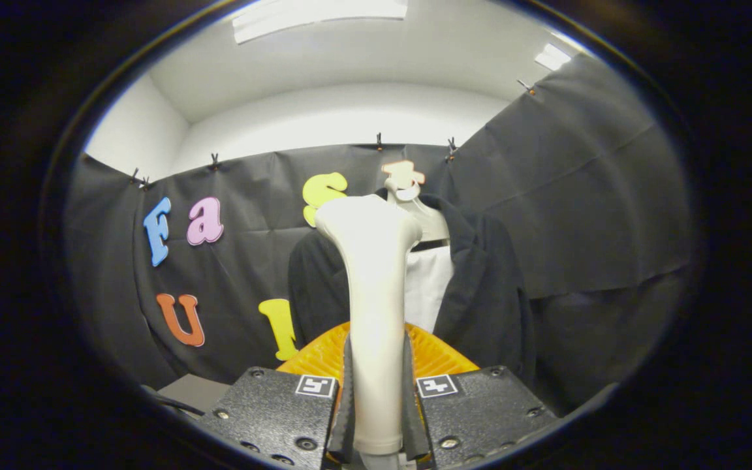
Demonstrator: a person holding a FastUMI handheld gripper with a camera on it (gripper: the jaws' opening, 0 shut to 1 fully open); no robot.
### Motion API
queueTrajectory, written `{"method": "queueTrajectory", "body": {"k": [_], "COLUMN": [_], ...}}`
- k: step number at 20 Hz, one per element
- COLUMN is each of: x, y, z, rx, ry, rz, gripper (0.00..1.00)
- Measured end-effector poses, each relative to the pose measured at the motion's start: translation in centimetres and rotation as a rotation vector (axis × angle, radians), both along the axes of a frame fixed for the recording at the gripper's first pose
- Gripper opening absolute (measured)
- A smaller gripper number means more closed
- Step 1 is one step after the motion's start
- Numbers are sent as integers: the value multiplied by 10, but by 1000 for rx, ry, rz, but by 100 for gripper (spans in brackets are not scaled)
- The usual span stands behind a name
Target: Iron the clothes twice with a garment steamer, once on the left side and once on the right side.
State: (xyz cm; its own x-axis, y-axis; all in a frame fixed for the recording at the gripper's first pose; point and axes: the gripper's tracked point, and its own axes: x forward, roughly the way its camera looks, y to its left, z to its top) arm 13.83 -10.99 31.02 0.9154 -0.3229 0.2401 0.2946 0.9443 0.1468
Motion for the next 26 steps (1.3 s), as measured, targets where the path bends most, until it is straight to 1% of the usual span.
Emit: {"method": "queueTrajectory", "body": {"k": [3,5,7,9,11,12,14,21,26], "x": [25,40,52,59,64,67,68,64,55], "y": [-5,-10,-8,-5,1,0,-6,-15,-26], "z": [29,36,32,18,5,-3,-14,-55,-91], "rx": [-41,-71,-80,-86,-90,-88,-86,-81,-50], "ry": [-31,-33,-16,2,19,34,48,108,155], "rz": [8,-4,-4,10,47,52,40,55,35], "gripper": [32,32,32,32,32,32,32,32,32]}}
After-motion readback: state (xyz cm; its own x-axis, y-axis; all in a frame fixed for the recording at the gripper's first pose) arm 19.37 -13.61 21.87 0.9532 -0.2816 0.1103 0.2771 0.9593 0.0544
